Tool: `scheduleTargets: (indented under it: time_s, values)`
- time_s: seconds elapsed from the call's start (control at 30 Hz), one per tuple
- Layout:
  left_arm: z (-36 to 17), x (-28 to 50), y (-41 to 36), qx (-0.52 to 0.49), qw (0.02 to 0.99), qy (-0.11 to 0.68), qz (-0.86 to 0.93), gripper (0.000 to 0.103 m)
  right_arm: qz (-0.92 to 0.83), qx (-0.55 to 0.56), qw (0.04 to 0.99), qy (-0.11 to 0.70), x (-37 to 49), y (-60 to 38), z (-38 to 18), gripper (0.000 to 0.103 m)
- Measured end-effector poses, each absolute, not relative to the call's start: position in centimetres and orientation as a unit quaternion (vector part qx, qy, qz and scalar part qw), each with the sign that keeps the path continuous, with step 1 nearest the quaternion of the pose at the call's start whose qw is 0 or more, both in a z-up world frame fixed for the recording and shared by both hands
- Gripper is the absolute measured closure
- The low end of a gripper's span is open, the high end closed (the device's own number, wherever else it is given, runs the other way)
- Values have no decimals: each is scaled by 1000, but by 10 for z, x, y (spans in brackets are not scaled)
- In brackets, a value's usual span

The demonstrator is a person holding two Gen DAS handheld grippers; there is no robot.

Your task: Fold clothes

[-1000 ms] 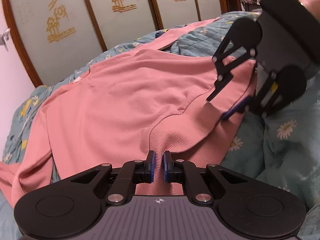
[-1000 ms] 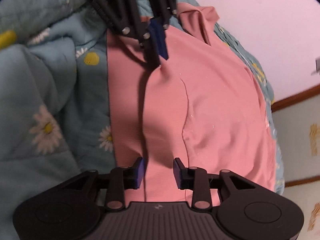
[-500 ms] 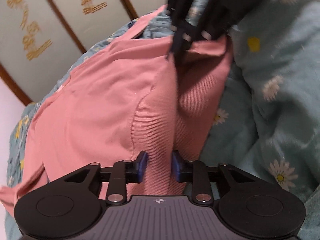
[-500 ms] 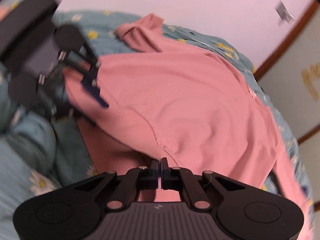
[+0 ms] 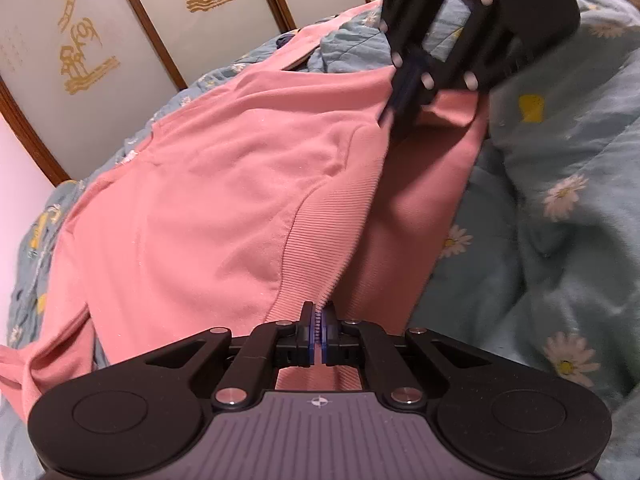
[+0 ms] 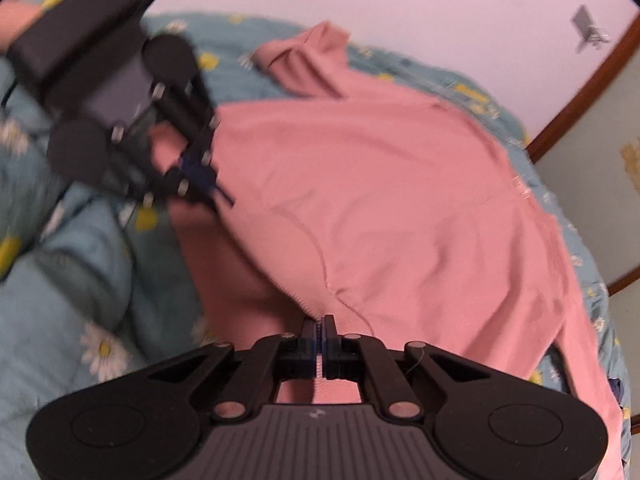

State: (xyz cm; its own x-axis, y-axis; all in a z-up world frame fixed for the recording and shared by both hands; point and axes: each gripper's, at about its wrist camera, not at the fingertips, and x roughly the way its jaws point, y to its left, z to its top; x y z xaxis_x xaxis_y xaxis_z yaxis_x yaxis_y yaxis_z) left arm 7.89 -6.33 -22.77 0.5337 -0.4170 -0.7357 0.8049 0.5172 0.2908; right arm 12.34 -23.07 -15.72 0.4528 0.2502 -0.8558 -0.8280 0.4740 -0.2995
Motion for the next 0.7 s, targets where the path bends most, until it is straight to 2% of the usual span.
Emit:
scheduleTargets:
  time_s: [0.23, 0.47, 0.57, 0.7]
  values:
    - [-216, 73, -49, 299, 779, 350, -427, 101, 382, -381, 735, 411, 110, -229, -163, 102]
    - [-239, 79, -55, 311, 753, 400, -420, 100, 378, -383, 712, 452, 111, -226, -192, 101]
    - [-243, 88, -56, 305, 749, 423, -409, 97, 377, -367, 702, 480, 115, -228, -189, 96]
    - [-238, 83, -53, 302, 753, 413, -414, 91, 372, -314, 724, 488, 114, -254, -148, 87]
